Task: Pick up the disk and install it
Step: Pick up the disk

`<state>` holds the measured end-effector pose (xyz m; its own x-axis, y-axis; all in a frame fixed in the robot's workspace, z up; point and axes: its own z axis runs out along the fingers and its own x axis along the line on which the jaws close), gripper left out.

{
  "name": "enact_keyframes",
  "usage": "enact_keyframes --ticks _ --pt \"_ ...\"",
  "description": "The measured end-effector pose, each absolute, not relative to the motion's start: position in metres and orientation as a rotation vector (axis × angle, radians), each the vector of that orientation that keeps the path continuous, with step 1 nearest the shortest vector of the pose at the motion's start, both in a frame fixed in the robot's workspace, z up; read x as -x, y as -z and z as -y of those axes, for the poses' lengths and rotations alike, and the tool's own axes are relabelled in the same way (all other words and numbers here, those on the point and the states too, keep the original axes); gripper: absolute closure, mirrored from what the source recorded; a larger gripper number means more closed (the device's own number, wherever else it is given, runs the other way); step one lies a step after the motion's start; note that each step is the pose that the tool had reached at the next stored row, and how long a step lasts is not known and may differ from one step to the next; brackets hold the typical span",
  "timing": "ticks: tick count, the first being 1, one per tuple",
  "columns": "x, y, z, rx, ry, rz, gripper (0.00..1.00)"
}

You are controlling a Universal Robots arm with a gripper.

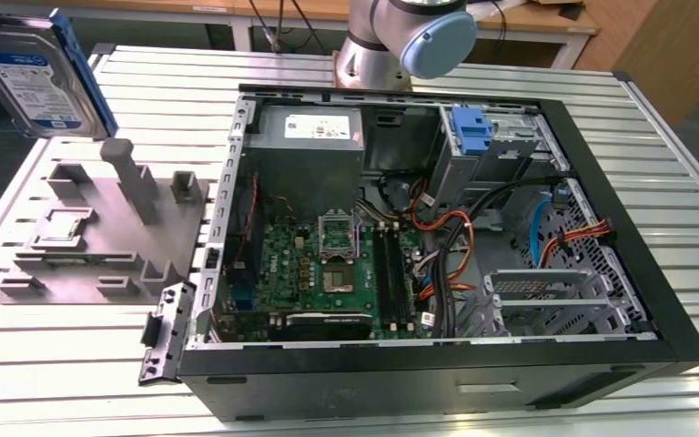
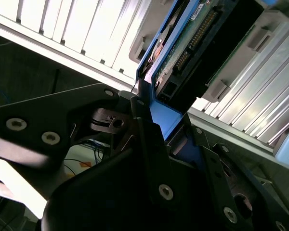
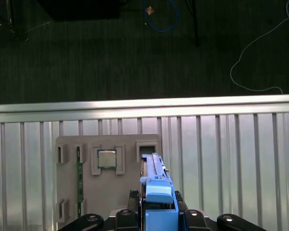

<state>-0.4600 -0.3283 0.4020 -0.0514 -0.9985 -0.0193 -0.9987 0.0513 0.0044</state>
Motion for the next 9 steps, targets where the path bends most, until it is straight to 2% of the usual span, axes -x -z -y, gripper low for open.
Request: enact_keyframes --ticks 9 --pt "0.460 -0.415 0.328 2.155 -0.028 -2.269 0.64"
